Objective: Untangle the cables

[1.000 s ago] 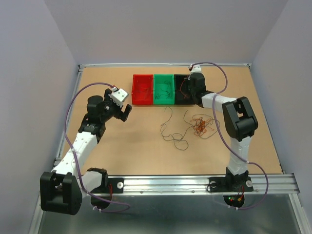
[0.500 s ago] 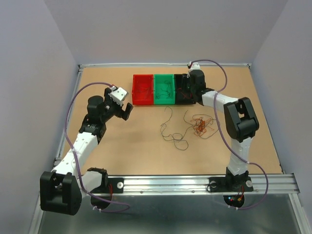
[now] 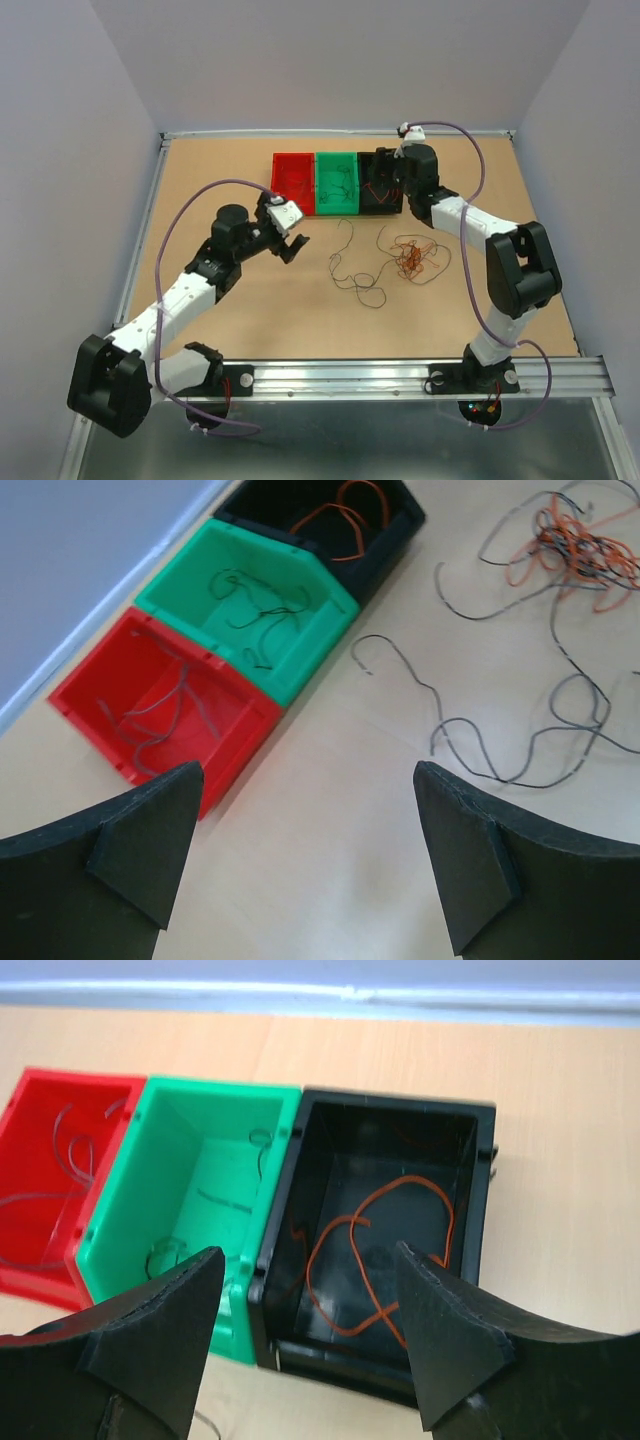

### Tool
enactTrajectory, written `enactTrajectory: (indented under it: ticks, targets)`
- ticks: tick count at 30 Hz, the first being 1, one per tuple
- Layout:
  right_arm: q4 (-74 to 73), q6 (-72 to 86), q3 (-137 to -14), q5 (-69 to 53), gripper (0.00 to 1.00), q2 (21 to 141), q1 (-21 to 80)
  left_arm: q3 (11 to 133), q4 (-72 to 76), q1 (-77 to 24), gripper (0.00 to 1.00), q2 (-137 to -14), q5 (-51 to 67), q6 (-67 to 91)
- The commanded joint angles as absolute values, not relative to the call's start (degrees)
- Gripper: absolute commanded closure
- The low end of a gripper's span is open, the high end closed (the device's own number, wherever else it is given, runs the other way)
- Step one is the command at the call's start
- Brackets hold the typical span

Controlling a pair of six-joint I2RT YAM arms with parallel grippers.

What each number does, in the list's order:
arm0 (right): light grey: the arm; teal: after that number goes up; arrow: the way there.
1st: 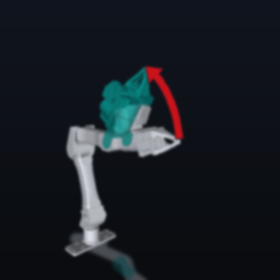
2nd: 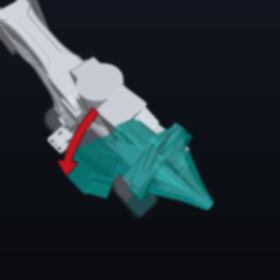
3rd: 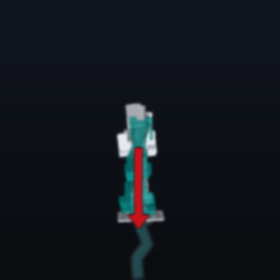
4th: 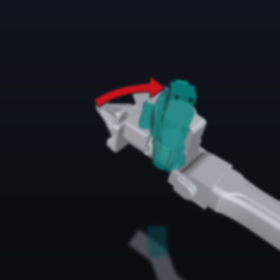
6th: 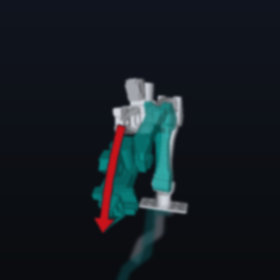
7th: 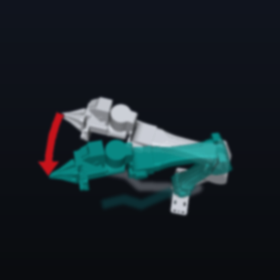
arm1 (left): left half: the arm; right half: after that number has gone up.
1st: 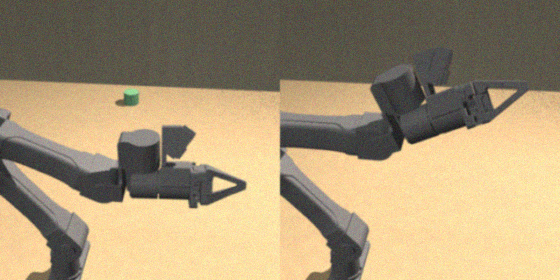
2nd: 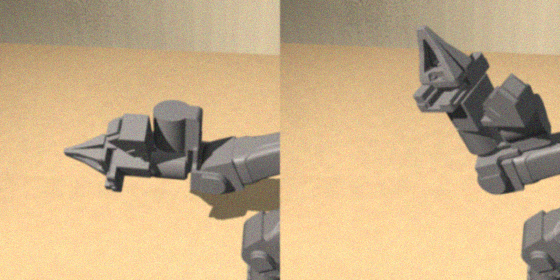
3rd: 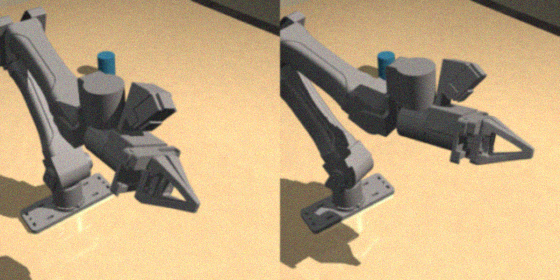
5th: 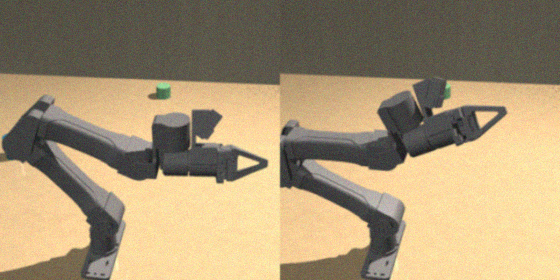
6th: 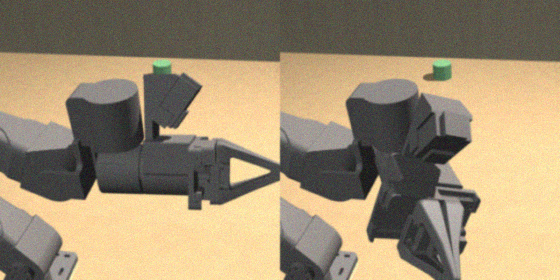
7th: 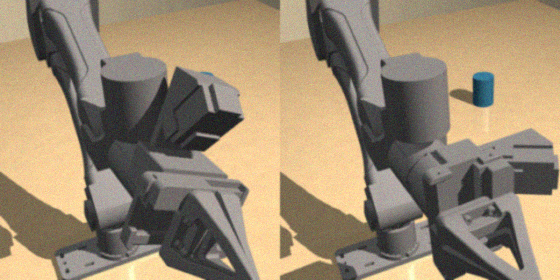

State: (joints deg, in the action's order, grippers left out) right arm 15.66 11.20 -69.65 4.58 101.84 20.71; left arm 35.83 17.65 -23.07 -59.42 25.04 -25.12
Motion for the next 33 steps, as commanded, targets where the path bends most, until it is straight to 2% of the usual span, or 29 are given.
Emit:
enactTrajectory:
  ticks: [1, 7, 12, 16, 23, 28, 33]
  targets:
    - [16.97, 12.39, -66.01, 2.29, 0.26, 95.82, 21.09, 40.77, 15.48, -28.90, 0.01, -64.06, 24.95, -30.74]
    - [14.68, 11.69, -61.27, 3.69, 0.25, 88.26, 21.09, 45.96, 9.84, -35.50, 0.01, -73.54, 25.32, -37.61]
    - [14.07, 12.48, -56.61, 2.29, 0.25, 83.24, 21.09, 53.26, 4.92, -36.47, 0.02, -84.53, 20.92, -33.76]
    - [13.80, 13.01, -54.94, 3.16, 0.25, 80.69, 21.09, 56.33, 5.10, -37.44, 0.03, -88.32, 18.12, -31.65]
    - [13.89, 13.71, -53.70, 6.76, 0.26, 79.72, 21.01, 69.77, -4.12, -39.55, 0.14, -98.69, 16.43, -29.18]
    - [13.97, 14.24, -52.56, 8.87, 0.26, 78.58, 21.09, 70.84, -4.74, -42.01, 0.16, -101.50, 13.46, -29.18]
    - [14.24, 14.94, -50.54, 10.10, 0.25, 75.50, 21.09, 74.35, -8.17, -43.59, 0.23, -105.20, 12.83, -30.32]
